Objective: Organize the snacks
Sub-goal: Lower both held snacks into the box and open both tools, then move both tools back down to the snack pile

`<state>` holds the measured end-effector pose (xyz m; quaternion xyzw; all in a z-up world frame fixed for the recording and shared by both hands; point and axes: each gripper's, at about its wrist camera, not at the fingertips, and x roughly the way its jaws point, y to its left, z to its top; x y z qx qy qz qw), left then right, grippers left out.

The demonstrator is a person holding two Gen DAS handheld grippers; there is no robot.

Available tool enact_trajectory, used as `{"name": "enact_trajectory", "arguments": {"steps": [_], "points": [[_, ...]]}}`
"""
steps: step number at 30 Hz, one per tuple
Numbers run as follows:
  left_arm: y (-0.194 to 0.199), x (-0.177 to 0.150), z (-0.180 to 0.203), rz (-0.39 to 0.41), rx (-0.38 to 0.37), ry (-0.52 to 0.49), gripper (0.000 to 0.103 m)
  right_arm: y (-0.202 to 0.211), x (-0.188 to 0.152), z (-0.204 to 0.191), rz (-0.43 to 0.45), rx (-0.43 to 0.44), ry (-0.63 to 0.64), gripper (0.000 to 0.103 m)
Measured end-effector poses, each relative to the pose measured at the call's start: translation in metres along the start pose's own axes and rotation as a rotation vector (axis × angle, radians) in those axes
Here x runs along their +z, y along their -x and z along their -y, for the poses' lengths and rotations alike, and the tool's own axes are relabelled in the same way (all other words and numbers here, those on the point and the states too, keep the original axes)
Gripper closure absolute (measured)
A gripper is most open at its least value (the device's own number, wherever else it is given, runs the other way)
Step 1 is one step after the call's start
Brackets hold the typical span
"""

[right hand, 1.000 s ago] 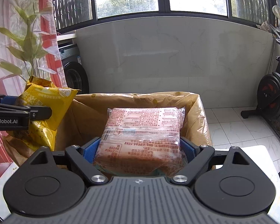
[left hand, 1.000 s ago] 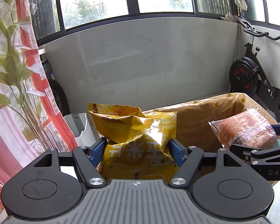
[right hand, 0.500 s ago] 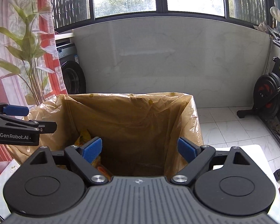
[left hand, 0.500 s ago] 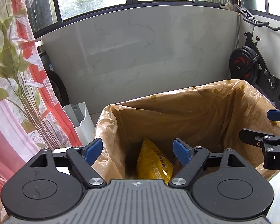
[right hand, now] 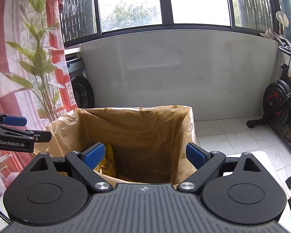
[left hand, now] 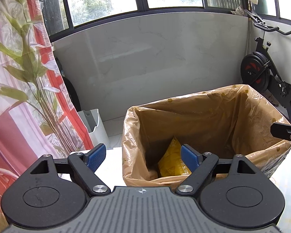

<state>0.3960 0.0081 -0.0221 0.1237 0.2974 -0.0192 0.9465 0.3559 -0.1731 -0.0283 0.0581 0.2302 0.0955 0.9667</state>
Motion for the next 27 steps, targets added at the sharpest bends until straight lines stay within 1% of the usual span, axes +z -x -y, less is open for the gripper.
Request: {"name": "enact_trajectory", "arguments": {"steps": [6, 10, 13, 17, 20, 22, 24, 27], "points": [[0.030, -0.013, -0.019, 0.020, 0.002, 0.029, 0.016, 0.027, -0.009, -0.001, 0.033, 0.024, -0.026, 0.004], [0.046, -0.032, -0.035, 0.028, 0.015, 0.062, 0.016, 0.042, -0.020, -0.005, 0.045, 0.024, -0.029, 0.000], [0.053, -0.048, -0.042, 0.031, 0.041, 0.080, 0.016, 0.048, -0.032, -0.008, 0.040, 0.017, -0.018, 0.000], [0.064, -0.072, -0.054, 0.027, 0.043, 0.141, 0.016, 0.052, -0.056, -0.012, 0.025, -0.037, 0.004, 0.000], [0.070, -0.095, -0.062, 0.033, 0.045, 0.177, 0.016, 0.054, -0.082, -0.012, -0.006, -0.056, 0.018, 0.000], [0.070, -0.109, -0.065, 0.024, 0.050, 0.189, 0.016, 0.055, -0.098, -0.009, -0.034, -0.040, 0.006, 0.000], [0.069, -0.126, -0.067, 0.007, 0.052, 0.208, 0.016, 0.055, -0.119, -0.004, -0.080, -0.019, -0.011, 0.000], [0.066, -0.148, -0.070, -0.015, 0.053, 0.250, 0.016, 0.052, -0.144, 0.000, -0.166, -0.053, -0.022, 0.002]]}}
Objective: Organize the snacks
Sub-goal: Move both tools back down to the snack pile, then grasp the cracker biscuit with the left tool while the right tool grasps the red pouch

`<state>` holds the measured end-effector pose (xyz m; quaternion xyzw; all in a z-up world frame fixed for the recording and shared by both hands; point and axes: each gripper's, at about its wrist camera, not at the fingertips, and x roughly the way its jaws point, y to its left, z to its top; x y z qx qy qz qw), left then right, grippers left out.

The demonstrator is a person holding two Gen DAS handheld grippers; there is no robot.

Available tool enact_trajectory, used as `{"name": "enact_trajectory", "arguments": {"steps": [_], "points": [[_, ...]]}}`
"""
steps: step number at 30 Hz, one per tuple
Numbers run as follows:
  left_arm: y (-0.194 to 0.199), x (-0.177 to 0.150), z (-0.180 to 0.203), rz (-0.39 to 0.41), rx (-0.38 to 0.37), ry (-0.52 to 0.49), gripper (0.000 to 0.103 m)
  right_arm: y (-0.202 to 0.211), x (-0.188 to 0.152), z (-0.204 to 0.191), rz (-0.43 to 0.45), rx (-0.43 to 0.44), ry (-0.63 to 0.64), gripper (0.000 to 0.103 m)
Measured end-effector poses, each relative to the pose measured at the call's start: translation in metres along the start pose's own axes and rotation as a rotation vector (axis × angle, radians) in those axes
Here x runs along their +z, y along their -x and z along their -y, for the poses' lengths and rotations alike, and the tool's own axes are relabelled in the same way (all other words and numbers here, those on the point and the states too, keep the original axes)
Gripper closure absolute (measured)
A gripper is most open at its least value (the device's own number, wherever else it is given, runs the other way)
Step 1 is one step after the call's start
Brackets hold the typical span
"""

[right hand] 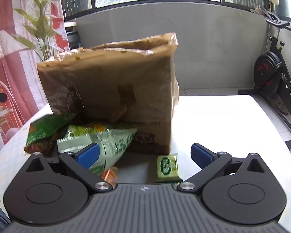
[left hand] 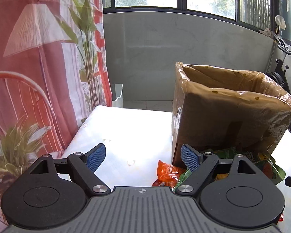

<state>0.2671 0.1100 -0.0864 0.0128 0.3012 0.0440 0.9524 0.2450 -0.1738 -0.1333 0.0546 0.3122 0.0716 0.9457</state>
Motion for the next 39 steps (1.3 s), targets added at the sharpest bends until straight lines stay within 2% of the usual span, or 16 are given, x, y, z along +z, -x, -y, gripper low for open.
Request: {"name": "enact_trajectory", "arguments": {"steps": [4, 7, 12, 13, 14, 17, 19, 21, 26, 32, 37, 39], "points": [[-0.005, -0.025, -0.005, -0.037, 0.017, 0.050, 0.017, -0.010, -0.029, 0.005, -0.121, -0.023, -0.015, 0.005], [-0.008, -0.040, -0.004, -0.056, 0.035, 0.059, 0.017, -0.015, -0.044, 0.006, -0.191, -0.036, -0.023, 0.011], [-0.013, -0.056, -0.003, -0.086, 0.032, 0.064, 0.017, -0.021, -0.061, 0.013, -0.271, -0.032, -0.070, 0.018], [-0.014, -0.057, -0.003, -0.095, 0.030, 0.065, 0.017, -0.024, -0.062, 0.014, -0.282, -0.037, -0.081, 0.022], [-0.016, -0.060, -0.002, -0.105, 0.028, 0.066, 0.017, -0.026, -0.062, 0.015, -0.289, -0.039, -0.094, 0.028], [-0.018, -0.064, 0.000, -0.119, 0.024, 0.069, 0.017, -0.033, -0.065, 0.014, -0.307, -0.033, -0.110, 0.030], [-0.018, -0.065, 0.001, -0.118, 0.022, 0.065, 0.017, -0.034, -0.066, 0.011, -0.294, -0.030, -0.076, 0.031], [-0.019, -0.067, 0.002, -0.119, 0.018, 0.066, 0.017, -0.035, -0.066, 0.008, -0.287, -0.019, -0.023, 0.038], [-0.023, -0.072, 0.004, -0.140, 0.018, 0.074, 0.017, -0.039, -0.063, 0.013, -0.257, -0.043, 0.045, 0.039], [-0.024, -0.076, 0.005, -0.151, 0.017, 0.074, 0.017, -0.022, -0.053, 0.025, -0.262, -0.025, -0.079, 0.039], [-0.027, -0.078, 0.010, -0.162, 0.005, 0.065, 0.017, -0.019, -0.062, 0.019, -0.393, 0.053, -0.190, 0.039], [-0.027, -0.079, 0.011, -0.164, 0.001, 0.058, 0.017, -0.024, -0.065, 0.019, -0.404, 0.062, -0.212, 0.038]]}}
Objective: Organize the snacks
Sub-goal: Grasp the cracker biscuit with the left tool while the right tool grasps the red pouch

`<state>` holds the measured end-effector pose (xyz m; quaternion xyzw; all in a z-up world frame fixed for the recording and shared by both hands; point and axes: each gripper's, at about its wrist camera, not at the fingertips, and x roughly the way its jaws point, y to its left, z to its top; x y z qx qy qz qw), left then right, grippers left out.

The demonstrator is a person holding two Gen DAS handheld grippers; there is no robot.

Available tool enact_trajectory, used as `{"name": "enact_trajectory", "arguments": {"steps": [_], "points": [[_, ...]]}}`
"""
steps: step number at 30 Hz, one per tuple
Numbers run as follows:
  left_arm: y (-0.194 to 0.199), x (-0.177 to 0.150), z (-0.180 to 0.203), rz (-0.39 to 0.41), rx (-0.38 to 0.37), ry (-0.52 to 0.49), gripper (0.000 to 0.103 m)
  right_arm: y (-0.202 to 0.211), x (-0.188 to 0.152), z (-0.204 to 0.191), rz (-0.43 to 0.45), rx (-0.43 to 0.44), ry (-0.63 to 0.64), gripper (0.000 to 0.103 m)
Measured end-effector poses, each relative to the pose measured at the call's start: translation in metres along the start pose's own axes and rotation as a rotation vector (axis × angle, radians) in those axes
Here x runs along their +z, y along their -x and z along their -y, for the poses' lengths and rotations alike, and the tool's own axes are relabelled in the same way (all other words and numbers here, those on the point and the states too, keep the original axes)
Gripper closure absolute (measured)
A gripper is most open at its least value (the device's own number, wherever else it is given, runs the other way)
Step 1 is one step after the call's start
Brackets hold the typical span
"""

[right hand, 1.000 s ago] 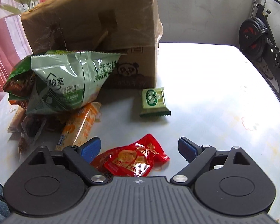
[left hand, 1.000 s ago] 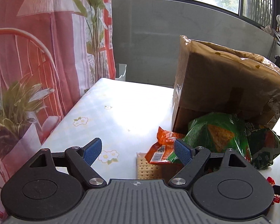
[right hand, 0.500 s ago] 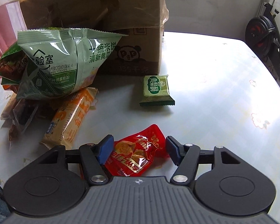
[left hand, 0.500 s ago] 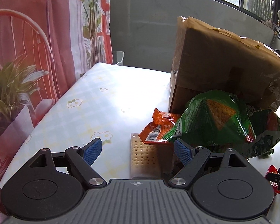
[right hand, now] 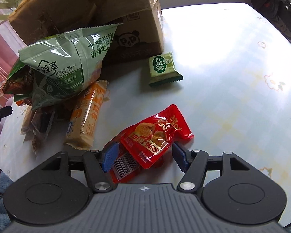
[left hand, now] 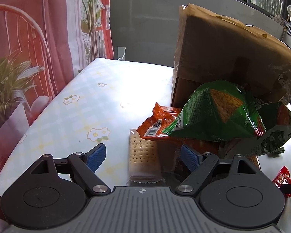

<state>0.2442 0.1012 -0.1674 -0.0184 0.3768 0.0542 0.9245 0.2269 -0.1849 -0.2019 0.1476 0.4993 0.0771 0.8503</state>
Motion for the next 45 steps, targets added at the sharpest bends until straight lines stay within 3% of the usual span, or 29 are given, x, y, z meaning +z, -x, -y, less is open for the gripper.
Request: {"name": "enact_trajectory", "arguments": {"steps": [11, 23, 30, 35, 45], "points": [[0.001, -0.005, 0.003, -0.013, -0.003, -0.008, 0.017, -0.021, 0.032, 0.001, 0.103, -0.014, 0.066, 0.040], [-0.003, -0.007, 0.007, -0.025, -0.004, -0.020, 0.017, -0.031, 0.028, -0.012, 0.105, -0.127, 0.097, 0.038], [-0.005, -0.007, 0.002, -0.023, 0.016, 0.001, 0.017, -0.051, 0.025, -0.032, 0.148, -0.199, 0.235, 0.040], [-0.008, -0.007, 0.002, -0.033, 0.014, 0.002, 0.017, -0.044, 0.012, -0.027, 0.171, -0.181, 0.263, 0.049], [-0.020, -0.011, -0.004, -0.053, 0.010, 0.000, 0.018, -0.025, 0.003, -0.010, 0.196, -0.111, 0.196, 0.052]]}}
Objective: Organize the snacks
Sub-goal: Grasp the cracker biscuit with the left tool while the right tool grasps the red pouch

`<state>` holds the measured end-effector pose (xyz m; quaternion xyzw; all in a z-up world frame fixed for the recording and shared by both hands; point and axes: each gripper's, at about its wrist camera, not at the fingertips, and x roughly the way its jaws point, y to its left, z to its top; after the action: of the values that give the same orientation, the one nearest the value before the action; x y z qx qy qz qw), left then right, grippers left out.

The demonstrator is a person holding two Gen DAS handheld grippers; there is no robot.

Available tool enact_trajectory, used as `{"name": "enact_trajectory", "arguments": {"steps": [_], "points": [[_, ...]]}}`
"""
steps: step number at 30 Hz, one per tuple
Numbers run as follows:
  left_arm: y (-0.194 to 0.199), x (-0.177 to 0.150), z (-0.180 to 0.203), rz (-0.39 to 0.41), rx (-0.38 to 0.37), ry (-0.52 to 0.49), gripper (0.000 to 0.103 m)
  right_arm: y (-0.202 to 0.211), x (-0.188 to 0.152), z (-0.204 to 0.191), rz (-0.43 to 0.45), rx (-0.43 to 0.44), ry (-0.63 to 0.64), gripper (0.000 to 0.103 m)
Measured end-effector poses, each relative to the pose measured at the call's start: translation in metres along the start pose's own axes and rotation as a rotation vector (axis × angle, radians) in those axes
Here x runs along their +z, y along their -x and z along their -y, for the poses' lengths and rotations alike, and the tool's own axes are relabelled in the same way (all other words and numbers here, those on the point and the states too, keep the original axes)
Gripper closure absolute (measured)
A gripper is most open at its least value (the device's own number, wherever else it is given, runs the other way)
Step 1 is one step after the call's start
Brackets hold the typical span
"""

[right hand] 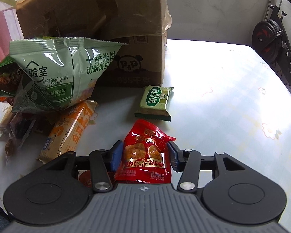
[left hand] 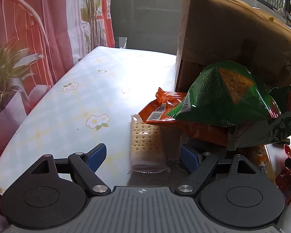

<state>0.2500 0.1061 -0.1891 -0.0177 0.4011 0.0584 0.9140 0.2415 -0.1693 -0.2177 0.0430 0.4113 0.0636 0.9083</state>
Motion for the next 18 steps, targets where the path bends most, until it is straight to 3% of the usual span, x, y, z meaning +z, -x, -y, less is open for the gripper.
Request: {"name": "enact_trajectory", "arguments": {"steps": [4, 15, 17, 18], "points": [[-0.007, 0.003, -0.003, 0.032, 0.009, -0.020, 0.022, 0.008, 0.004, 0.001, 0.010, 0.014, 0.009, 0.052], [-0.063, 0.008, 0.001, -0.049, 0.013, -0.050, 0.025, 0.014, 0.005, 0.004, 0.022, 0.018, -0.015, 0.052], [-0.066, 0.007, 0.002, -0.047, 0.014, -0.057, 0.027, 0.014, 0.005, 0.005, 0.022, 0.015, -0.020, 0.052], [-0.066, 0.006, 0.003, -0.033, 0.011, -0.058, 0.040, 0.014, 0.004, 0.006, 0.021, 0.014, -0.024, 0.052]]}}
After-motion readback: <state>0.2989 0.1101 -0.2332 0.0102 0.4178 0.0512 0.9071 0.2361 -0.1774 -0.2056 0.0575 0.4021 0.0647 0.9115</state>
